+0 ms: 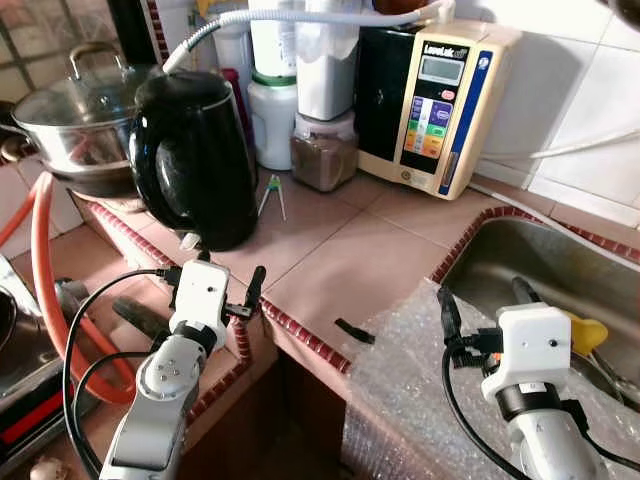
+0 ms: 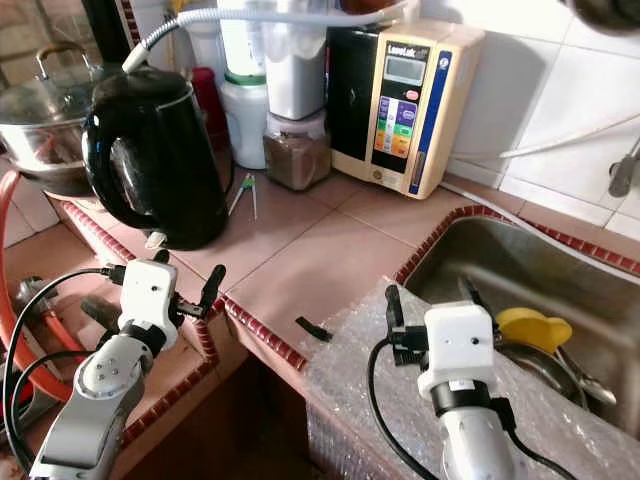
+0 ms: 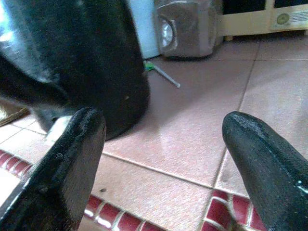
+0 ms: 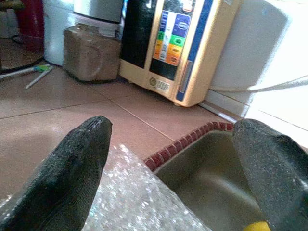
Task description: Kitchen organization
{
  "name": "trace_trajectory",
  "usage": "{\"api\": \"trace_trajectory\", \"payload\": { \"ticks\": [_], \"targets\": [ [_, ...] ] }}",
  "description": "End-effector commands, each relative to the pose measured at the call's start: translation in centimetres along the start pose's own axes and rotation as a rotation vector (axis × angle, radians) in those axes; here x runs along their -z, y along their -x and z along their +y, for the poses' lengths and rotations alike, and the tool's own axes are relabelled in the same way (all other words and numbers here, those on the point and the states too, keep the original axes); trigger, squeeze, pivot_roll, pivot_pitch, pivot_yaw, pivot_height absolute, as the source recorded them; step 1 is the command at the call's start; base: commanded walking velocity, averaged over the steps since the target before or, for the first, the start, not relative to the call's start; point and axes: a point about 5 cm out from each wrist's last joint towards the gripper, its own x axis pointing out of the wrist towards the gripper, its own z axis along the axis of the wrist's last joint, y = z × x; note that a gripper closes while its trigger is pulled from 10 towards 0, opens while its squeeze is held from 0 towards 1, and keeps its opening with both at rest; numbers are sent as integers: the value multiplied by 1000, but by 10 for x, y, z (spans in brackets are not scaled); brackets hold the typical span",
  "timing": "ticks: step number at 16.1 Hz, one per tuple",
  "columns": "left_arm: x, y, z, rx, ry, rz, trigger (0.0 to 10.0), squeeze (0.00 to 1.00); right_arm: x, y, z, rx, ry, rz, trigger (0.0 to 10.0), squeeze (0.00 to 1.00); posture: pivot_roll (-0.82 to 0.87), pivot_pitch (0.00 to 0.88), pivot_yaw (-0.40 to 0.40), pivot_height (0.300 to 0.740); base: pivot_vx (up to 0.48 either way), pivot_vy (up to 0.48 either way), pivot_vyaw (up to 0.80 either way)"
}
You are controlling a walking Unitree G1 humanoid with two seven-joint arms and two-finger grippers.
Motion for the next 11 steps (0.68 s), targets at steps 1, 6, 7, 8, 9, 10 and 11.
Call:
{"api": "trace_trajectory", "payload": {
  "ticks": [1,6,7,8,9,10,11],
  "targets": [
    [-3,-1,-4,11,-3,-4,10000,0,0,0,-3,12,1,6,10000,0,9,0,32,740,0,0,0],
    [0,-2,-7,26,3,19,10000,0,2,-1,-1,8,-9,14,10000,0,7,0,31,740,0,0,0],
    [0,-3,-9,31,4,23,10000,0,2,-2,0,6,-14,16,10000,0,7,0,29,740,0,0,0],
    [0,-3,-10,32,4,24,10000,0,2,-2,0,4,-18,18,10000,0,7,0,29,740,0,0,0],
    [1,-4,-10,32,8,26,10000,0,2,-2,2,-1,-20,20,10000,0,5,0,29,740,0,0,0],
    [1,-4,-10,35,8,30,10000,0,3,-2,3,-3,-20,21,10000,0,5,0,29,740,0,0,0],
    [2,-4,-11,37,10,33,10000,0,3,-3,2,-2,-19,21,10000,0,5,0,29,740,0,0,0]
  ]
}}
